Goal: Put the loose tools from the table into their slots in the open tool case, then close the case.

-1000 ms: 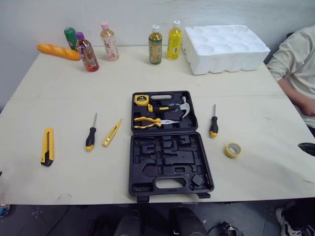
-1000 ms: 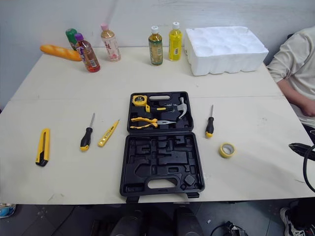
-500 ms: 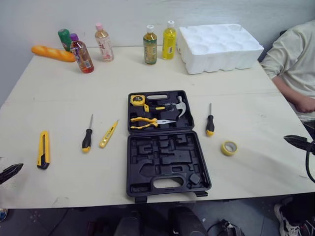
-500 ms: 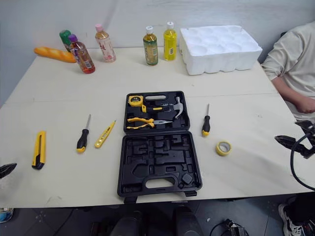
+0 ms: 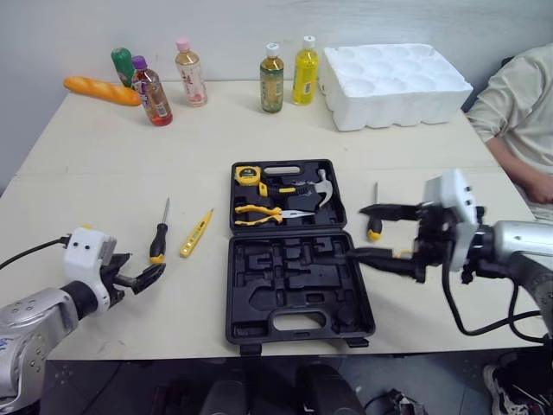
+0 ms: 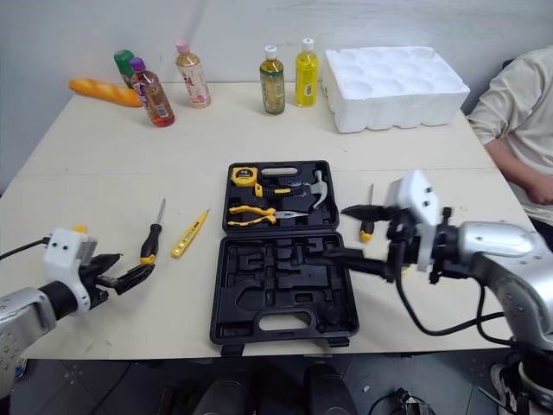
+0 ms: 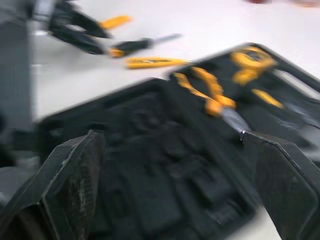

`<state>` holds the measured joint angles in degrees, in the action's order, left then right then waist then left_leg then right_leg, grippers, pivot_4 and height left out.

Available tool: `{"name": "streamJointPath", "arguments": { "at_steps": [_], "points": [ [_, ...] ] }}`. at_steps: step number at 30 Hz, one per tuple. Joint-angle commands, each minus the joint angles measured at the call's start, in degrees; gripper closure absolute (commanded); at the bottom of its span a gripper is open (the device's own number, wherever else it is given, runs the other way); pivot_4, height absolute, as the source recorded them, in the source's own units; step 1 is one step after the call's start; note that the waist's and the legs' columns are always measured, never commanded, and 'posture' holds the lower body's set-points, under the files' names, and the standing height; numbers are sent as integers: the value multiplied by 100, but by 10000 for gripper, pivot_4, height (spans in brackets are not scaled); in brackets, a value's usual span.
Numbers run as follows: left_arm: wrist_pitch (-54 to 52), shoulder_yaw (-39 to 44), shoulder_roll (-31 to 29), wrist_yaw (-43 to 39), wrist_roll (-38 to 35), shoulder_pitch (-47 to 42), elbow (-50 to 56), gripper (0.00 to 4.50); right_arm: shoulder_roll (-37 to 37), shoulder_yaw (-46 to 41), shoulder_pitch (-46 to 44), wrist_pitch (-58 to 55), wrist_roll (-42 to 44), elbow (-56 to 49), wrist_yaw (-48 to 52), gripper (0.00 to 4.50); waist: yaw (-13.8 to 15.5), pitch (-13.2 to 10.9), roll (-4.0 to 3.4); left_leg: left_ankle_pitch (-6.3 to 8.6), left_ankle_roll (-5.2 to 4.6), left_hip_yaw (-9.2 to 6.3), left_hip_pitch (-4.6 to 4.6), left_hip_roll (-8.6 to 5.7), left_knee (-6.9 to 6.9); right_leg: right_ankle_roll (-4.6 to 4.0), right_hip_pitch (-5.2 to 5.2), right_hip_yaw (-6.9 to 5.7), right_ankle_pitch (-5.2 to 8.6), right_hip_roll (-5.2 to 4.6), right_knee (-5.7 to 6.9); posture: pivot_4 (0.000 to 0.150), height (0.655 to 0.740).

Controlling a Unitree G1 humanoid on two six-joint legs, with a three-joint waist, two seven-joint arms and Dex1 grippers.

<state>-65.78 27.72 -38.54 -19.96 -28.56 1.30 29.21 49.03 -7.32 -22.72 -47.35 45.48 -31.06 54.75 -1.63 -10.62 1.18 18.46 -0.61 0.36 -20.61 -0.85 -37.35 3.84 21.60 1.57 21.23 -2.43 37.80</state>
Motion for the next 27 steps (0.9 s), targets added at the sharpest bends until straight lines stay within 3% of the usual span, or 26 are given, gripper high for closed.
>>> {"name": "streamJointPath", "arguments": {
  "at_steps": [1, 10, 21, 24, 27],
  "points": [
    [-356, -158, 40, 463, 188, -432, 111, 0, -160, 279, -434, 38, 158, -82, 32, 86, 6, 0, 1, 0, 0, -1, 0, 0, 0, 0, 0, -1, 0, 0, 0, 1500, 7400],
    [-870, -544, 397, 836, 342, -1153, -495, 0, -527, 861, -997, 444, -201, 373, 254, 86, 1, 3, 8, -17, 30, -7, -19, 0, -9, 0, 8, -8, 0, 0, -10, 1500, 7400],
    [-1046, -1049, 439, 719, 491, -1580, -1367, 0, -663, 893, -1018, 654, -391, 518, 269, 86, 38, 7, 2, -20, 33, -31, -17, -1, -14, 0, 4, -31, 0, -1, 2, 1500, 7400],
    [-914, -1208, 478, 770, 623, -1680, -1456, 9010, -659, 868, -992, 672, -407, 505, 247, 0, 62, 11, -6, -20, 33, -36, -14, -1, -14, 0, -2, -36, 0, -2, 1, 1500, 7400],
    [-892, -1217, 586, 794, 661, -1820, -1476, 21346, -652, 861, -968, 726, -438, 506, 230, 0, 117, 18, -17, -20, 32, -40, -12, -1, -14, 0, -5, -40, 0, -2, 1, 1500, 7400]
  ]
}}
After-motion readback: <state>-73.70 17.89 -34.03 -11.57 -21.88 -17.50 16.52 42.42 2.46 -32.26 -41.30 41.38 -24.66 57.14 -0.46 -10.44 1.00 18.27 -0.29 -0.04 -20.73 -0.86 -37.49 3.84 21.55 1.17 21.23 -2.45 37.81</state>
